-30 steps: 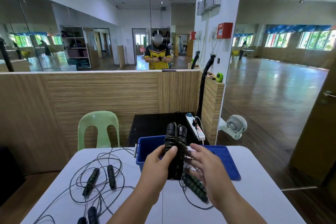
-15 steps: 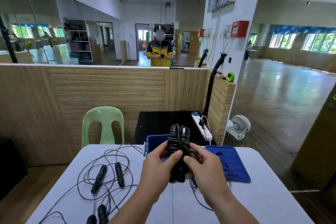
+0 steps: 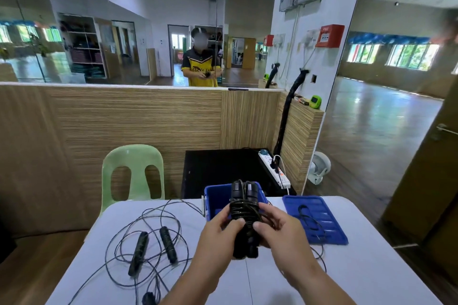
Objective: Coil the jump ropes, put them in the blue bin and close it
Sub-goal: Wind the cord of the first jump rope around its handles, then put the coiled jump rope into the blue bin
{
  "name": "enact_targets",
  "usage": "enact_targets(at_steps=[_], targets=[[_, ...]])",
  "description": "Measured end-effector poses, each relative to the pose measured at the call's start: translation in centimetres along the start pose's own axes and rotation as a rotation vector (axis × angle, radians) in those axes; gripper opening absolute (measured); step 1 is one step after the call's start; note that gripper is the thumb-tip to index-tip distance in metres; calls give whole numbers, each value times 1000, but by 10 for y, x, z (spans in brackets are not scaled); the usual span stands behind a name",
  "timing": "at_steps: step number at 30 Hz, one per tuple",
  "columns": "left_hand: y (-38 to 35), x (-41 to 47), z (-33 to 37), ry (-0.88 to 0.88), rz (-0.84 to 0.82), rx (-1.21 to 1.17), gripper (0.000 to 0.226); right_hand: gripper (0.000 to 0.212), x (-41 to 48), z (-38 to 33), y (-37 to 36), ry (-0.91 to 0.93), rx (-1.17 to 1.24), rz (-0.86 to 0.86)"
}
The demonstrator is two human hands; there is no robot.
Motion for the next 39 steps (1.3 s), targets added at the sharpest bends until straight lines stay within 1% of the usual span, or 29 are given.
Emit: enact_targets(at_steps=[2,4,9,13,17,21,27,29,31,33,35,37,38,39], targets=[[-1,4,-7,30,-23,-8,41,43,10,8,-1,-37,-6,-14],[-1,10,-15,36,-30,-8,41,43,19,14,0,-62,4,-29],[3,33,-38,36,-2,25,38,37,55,32,3,-121,9,-44],[2,58,-61,70,45,35,39,38,94,48,2,-175,10,-66],[0,83,-79,89,99,90,39,35,134,56,-4,-227,-27,-160],[4,107,-92,76,167,187,37,32,167,60,-10,-270,0,-265],[19,136,-111,47,212,313,26,29,211,71,-19,-248,-66,-291],[36,142,-125,66,263,337,20,29,224,78,-25,-254,-68,-297],[61,147,-139,80,329,425,15,29,235,86,-29,-274,-61,-286],[84,149,-153,120,376,580,14,29,243,91,-32,-297,-63,-283],[106,149,-176,218,408,673,32,28,249,97,-37,-303,-75,-281],[115,148,-203,354,415,612,52,29,254,103,-39,-320,-67,-262],[115,147,-219,420,412,532,54,30,255,106,-40,-338,-55,-249],[109,145,-232,492,402,426,49,29,256,109,-40,-358,-45,-237]])
Point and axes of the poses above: each hand's wrist, its own x-axis towards the middle knuckle, its own y-axis out of the back of the hand, z = x × y, the point moved 10 cm from there along x, towards the middle knuckle, and after that the axes turned 14 degrees about -y, right-handed, at the moved point
